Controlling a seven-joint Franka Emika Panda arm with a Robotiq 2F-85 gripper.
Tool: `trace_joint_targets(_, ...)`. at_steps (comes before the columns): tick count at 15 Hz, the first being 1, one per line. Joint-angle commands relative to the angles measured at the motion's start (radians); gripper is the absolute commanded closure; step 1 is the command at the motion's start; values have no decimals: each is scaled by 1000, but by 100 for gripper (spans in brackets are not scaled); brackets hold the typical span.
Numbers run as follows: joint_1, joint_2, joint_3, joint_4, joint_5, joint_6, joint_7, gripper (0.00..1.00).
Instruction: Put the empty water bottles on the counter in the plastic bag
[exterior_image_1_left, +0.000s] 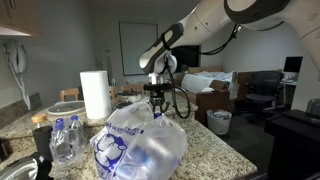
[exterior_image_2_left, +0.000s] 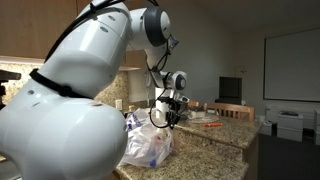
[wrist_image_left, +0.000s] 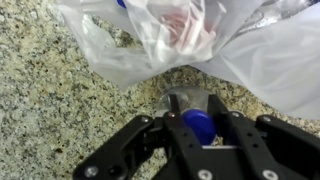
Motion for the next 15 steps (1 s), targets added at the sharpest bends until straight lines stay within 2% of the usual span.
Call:
trace_joint_targets(1, 2, -57, -3, -59, 17, 7, 16, 85)
trace_joint_targets(4, 6, -112, -6, -122, 13, 51, 32, 85)
trace_joint_targets(11, 4, -441, 22, -468, 24, 269, 19, 85)
trace_joint_targets(13, -9, -551, 32, -565, 49, 297, 15, 85)
trace_joint_targets(15, -27, -649, 32, -618, 96, 277, -10, 85)
